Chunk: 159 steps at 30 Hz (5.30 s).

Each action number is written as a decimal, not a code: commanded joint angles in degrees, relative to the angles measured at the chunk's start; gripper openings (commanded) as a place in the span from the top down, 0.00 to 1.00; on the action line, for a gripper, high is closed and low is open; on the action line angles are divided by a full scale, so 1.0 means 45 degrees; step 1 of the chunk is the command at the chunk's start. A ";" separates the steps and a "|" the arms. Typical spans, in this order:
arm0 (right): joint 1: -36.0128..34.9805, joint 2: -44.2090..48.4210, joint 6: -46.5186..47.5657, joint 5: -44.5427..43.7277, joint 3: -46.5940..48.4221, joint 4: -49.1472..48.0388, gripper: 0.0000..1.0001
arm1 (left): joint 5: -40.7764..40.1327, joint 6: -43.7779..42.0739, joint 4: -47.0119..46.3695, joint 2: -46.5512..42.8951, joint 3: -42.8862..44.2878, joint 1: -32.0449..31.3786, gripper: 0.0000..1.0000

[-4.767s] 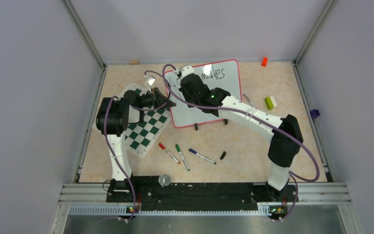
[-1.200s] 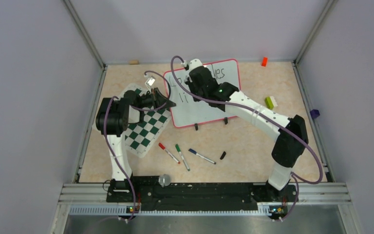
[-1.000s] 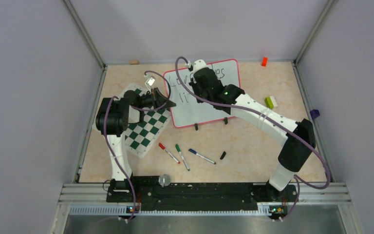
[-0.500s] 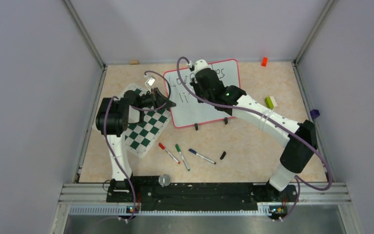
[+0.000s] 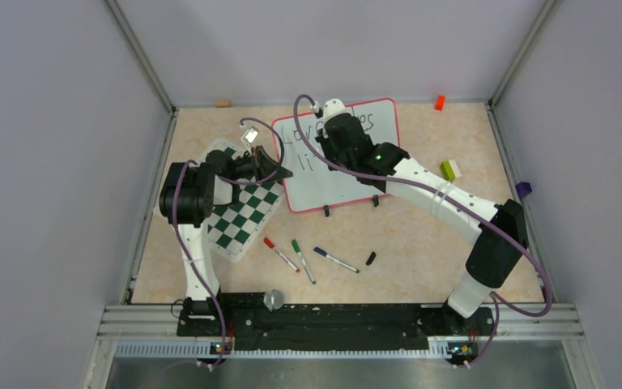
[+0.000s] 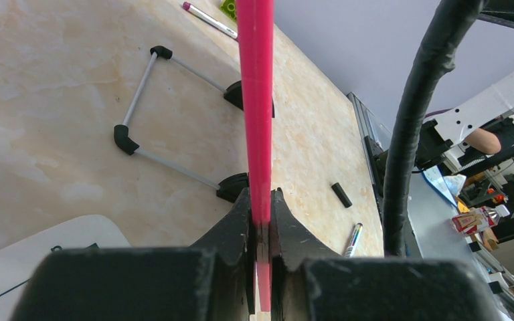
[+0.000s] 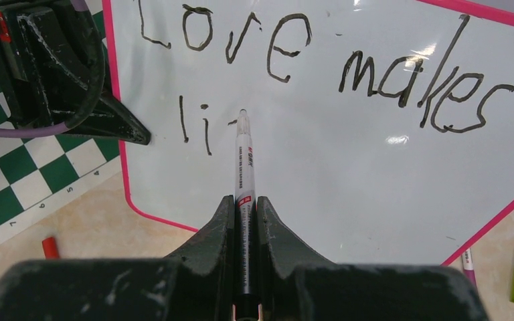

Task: Write a sentence on the whiteboard

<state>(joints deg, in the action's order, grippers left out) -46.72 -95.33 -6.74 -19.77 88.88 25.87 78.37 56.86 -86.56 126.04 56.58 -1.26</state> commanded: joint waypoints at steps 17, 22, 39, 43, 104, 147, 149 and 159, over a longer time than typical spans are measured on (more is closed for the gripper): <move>0.0087 -0.0940 0.0141 0.0486 0.1557 -0.0175 1.00 | 0.0402 -0.0878 -0.1382 -0.0404 0.0042 -0.0046 1.00; 0.0089 -0.0760 0.0061 0.0444 0.1273 0.0096 1.00 | 0.0427 -0.0878 -0.1386 -0.0410 0.0063 -0.0047 1.00; 0.0085 -0.1049 -0.0058 0.0582 0.1049 0.0546 1.00 | 0.0434 -0.0878 -0.1388 -0.0396 0.0058 -0.0059 1.00; 0.0051 -0.1122 -0.0124 0.0650 0.0987 0.0654 1.00 | 0.0434 -0.0878 -0.1380 -0.0394 0.0064 -0.0041 1.00; 0.0046 -0.1755 -0.0317 -0.1325 0.1625 0.0853 1.00 | 0.0456 -0.0956 -0.1385 -0.0451 -0.0014 -0.0052 1.00; 0.0047 -0.1084 -0.0058 -0.0400 0.2156 0.0710 1.00 | 0.0490 -0.0922 -0.1384 -0.0440 0.0016 -0.0048 1.00; 0.0052 -0.1162 -0.0084 -0.0377 0.2163 0.0697 1.00 | 0.0490 -0.0955 -0.1378 -0.0440 -0.0011 -0.0038 1.00; 0.0069 -0.1639 0.0048 -0.0440 0.2353 0.0540 1.00 | 0.0492 -0.0956 -0.1386 -0.0450 -0.0014 -0.0044 1.00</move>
<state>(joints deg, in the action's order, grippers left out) -46.96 -102.52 -7.07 -21.17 95.98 30.06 78.43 56.84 -86.50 126.02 56.58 -1.26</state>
